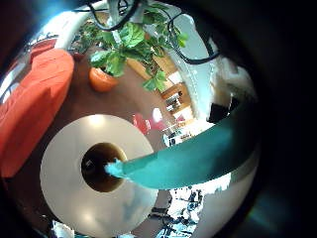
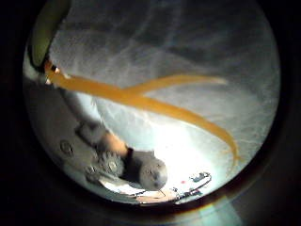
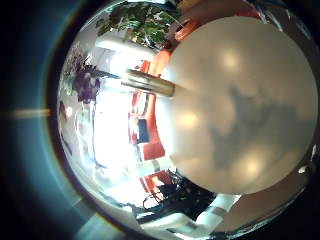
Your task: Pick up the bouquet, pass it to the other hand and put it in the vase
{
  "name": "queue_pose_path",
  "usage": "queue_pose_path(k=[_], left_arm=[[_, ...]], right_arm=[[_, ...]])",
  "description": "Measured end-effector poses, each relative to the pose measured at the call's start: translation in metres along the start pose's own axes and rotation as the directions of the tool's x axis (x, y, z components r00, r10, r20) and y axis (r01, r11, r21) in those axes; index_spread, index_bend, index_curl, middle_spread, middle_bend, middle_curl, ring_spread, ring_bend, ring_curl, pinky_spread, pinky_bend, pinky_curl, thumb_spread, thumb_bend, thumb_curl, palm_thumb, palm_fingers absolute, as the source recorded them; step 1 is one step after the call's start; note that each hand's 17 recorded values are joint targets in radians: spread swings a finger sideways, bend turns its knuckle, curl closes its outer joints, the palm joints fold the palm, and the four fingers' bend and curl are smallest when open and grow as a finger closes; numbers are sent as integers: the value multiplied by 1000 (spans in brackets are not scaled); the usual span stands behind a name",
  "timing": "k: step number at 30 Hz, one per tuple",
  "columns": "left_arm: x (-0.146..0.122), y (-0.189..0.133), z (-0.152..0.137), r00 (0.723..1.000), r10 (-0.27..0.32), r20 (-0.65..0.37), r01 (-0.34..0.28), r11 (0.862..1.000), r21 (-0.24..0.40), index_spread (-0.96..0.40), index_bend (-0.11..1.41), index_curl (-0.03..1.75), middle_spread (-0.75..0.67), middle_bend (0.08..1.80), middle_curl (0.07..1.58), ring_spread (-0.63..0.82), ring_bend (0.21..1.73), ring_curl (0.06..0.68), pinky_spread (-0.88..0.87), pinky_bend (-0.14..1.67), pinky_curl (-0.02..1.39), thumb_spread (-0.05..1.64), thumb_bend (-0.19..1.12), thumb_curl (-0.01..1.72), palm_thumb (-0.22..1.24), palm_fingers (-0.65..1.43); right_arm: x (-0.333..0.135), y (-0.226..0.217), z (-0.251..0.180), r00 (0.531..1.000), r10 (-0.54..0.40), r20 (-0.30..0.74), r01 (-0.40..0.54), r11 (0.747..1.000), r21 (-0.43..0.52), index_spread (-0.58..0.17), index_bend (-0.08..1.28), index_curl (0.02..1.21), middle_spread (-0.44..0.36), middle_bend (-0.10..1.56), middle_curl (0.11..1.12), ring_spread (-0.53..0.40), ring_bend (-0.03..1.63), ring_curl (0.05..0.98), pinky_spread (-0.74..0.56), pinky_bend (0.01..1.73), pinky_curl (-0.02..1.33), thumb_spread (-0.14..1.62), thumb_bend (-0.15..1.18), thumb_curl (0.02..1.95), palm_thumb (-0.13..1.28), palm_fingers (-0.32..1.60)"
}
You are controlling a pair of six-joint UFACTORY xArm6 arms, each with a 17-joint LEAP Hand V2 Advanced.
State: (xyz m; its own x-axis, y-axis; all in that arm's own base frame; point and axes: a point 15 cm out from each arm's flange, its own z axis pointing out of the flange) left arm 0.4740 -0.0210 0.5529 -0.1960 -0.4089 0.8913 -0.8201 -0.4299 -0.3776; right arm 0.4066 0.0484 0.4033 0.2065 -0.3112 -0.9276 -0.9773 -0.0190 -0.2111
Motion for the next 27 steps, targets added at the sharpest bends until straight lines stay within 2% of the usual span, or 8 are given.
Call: queue_pose_path(k=[2, 5, 7, 10, 14, 18, 22, 27], left_arm=[[-11, 11, 6, 1000, -13, -8, 12, 999, -47, -498, 1, 1168, -47, 453, 705, -13, 1029, 359, -79, 802, 571, 938, -107, 500, 373, -367], [-34, 26, 11, 998, -54, -26, 50, 991, -122, -345, -17, 1028, 189, 353, 588, 205, 917, 293, 202, 675, 479, 902, -95, 446, 238, -386], [-51, 28, 4, 996, -83, -31, 78, 987, -137, -210, -14, 886, 342, 297, 521, 345, 838, 255, 381, 600, 420, 863, -74, 413, 160, -350], [-77, 36, -18, 988, -143, -49, 135, 980, -149, -98, 1, 730, 455, 250, 471, 460, 765, 223, 514, 527, 372, 828, -57, 388, 103, -313], [-100, 46, -46, 981, -189, -33, 182, 971, -153, -13, 26, 558, 532, 194, 422, 549, 696, 197, 595, 457, 332, 808, -45, 371, 74, -262], [-122, 58, -71, 982, -184, 49, 190, 968, -161, 23, 50, 427, 572, 177, 382, 599, 651, 182, 624, 406, 310, 801, -41, 361, 62, -223], [-122, 61, -93, 984, -164, 70, 172, 976, -131, 37, 74, 336, 586, 168, 349, 623, 618, 175, 635, 376, 299, 799, -37, 355, 60, -188], [-111, 75, -111, 984, -161, 77, 170, 977, -128, 43, 96, 271, 589, 167, 316, 634, 589, 172, 637, 350, 294, 798, -37, 351, 60, -159]], right_arm=[[0, 0, 0, 1000, 0, 0, 0, 1000, 0, -331, 175, 332, -20, 276, 355, 78, 570, 239, 451, 435, 343, 1027, -23, 503, 747, 321], [0, 0, 0, 1000, -4, 1, 4, 1000, -1, -324, 177, 332, -19, 273, 356, 74, 575, 238, 450, 427, 332, 1027, -23, 503, 747, 335], [0, 0, 0, 1000, -2, 0, 2, 1000, 0, -322, 176, 332, -19, 268, 356, 72, 580, 238, 450, 424, 326, 1027, -23, 502, 747, 340], [0, 0, 0, 1000, -2, 0, 2, 1000, -2, -323, 179, 333, -10, 267, 357, 65, 583, 237, 449, 416, 315, 1027, -23, 502, 747, 353], [0, 1, 0, 1000, -8, -1, 8, 1000, -2, -319, 178, 335, -10, 264, 360, 61, 586, 235, 449, 409, 304, 1027, -23, 502, 747, 364], [1, 2, 1, 1000, -5, 2, 5, 1000, -3, -316, 181, 338, -16, 259, 359, 55, 581, 232, 448, 403, 293, 1027, -23, 502, 748, 371], [3, 4, 3, 1000, 1, 5, -1, 1000, -5, -310, 180, 341, -18, 257, 361, 45, 579, 228, 448, 397, 283, 1027, -23, 501, 748, 382], [-1, 6, 2, 1000, -12, 6, 13, 1000, -9, -310, 186, 348, -19, 245, 361, 41, 577, 225, 448, 391, 271, 1027, -23, 501, 748, 392]])
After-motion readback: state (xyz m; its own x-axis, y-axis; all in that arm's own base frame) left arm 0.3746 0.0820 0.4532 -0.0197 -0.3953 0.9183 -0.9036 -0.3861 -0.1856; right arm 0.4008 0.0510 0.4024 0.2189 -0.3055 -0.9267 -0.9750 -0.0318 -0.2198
